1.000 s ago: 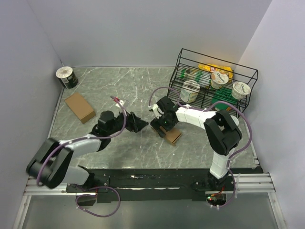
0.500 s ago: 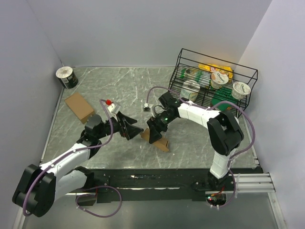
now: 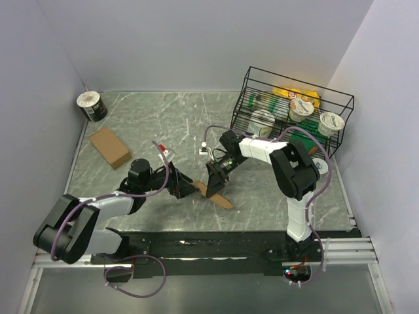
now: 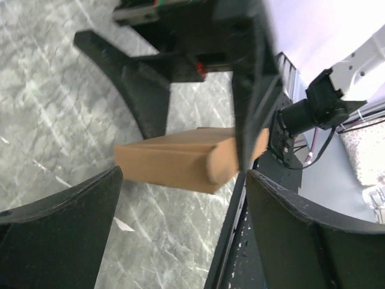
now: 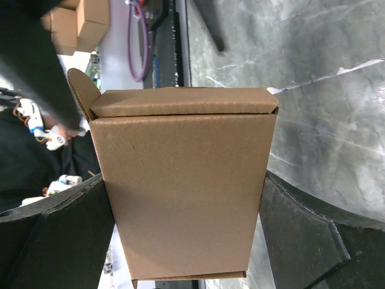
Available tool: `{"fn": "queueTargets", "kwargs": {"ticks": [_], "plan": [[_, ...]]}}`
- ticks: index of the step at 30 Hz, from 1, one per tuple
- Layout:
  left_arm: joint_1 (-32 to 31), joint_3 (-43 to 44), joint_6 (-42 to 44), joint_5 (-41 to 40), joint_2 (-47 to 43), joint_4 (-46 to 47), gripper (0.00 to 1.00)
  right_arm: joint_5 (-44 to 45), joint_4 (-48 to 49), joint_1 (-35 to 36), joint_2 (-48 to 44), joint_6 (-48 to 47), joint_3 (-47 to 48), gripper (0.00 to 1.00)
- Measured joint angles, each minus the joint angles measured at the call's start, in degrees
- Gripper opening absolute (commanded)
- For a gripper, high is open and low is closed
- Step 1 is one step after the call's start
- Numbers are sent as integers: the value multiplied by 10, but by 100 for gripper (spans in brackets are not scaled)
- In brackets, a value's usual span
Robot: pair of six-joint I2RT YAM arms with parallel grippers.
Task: Fold the paper box
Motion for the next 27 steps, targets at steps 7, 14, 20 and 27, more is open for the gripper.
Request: {"fn": "queueTargets", "kwargs": {"ticks": [7,14,20,27], "plan": [[0,17,-5,-9,54,26,72,-11,-8,-7,18,-11,10,73],[0,19,-41,-8,111,102,59,-11,-15,-10,51,-12,12,77],[-7,23,-66,1,158,147,46,6,-10,-12,55,3,12,85],[-26,28,-69,-16,173,162,42,24,9,-18,54,47,6,100]]}}
